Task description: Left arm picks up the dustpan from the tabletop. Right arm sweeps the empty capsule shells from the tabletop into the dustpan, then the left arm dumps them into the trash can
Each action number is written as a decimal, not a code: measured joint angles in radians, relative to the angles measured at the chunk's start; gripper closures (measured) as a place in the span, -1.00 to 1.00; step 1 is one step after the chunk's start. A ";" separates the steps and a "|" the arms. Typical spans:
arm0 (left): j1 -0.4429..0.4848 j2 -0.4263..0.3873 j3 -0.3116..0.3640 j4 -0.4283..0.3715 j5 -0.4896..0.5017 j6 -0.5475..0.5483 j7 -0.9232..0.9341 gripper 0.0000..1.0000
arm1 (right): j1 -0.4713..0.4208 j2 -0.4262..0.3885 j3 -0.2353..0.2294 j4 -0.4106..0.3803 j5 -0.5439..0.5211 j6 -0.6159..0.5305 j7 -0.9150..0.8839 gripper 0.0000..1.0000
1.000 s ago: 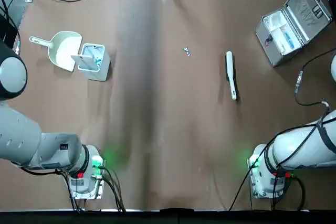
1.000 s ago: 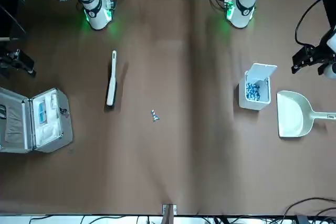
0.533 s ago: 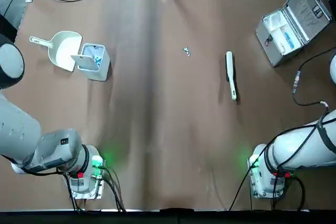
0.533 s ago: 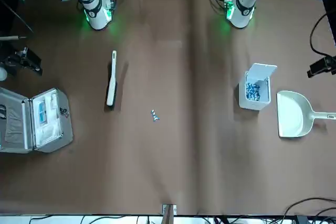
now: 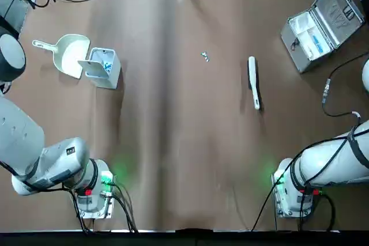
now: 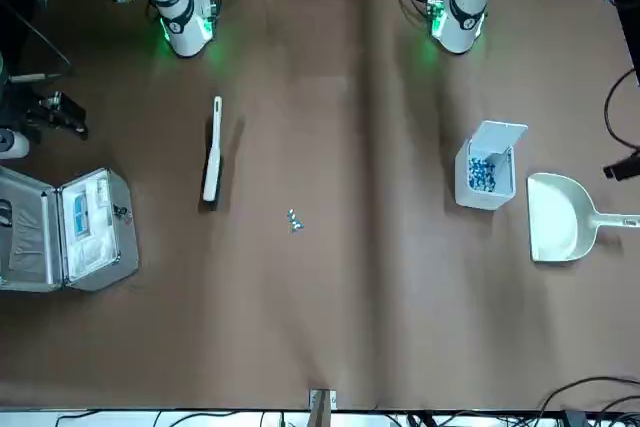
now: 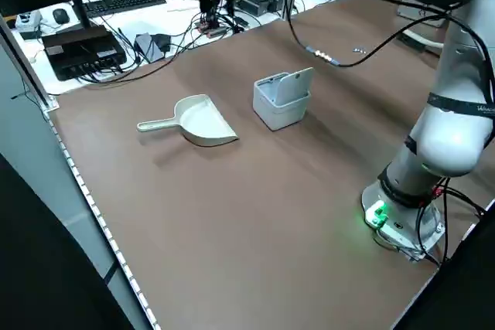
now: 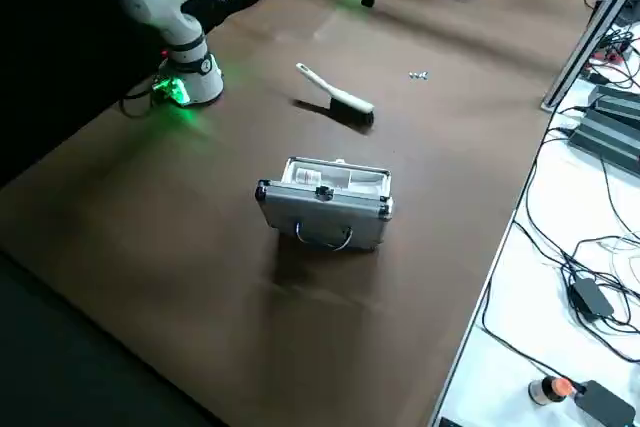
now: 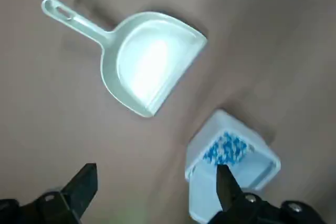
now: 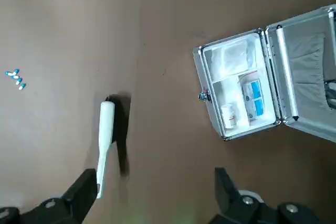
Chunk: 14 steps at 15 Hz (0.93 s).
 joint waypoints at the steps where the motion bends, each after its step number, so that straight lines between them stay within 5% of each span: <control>1: 0.018 0.020 0.000 0.000 0.000 0.028 -0.053 -1.00 | 0.000 0.000 0.000 0.000 0.000 -0.002 -0.001 -0.97; 8: 0.092 0.127 0.000 0.000 0.001 0.189 -0.386 -1.00 | -0.005 -0.009 -0.005 0.002 0.000 -0.009 -0.003 -0.97; 14: 0.173 0.193 0.001 -0.007 0.001 0.251 -0.451 -1.00 | -0.012 -0.019 -0.008 -0.020 0.018 -0.050 -0.006 -0.97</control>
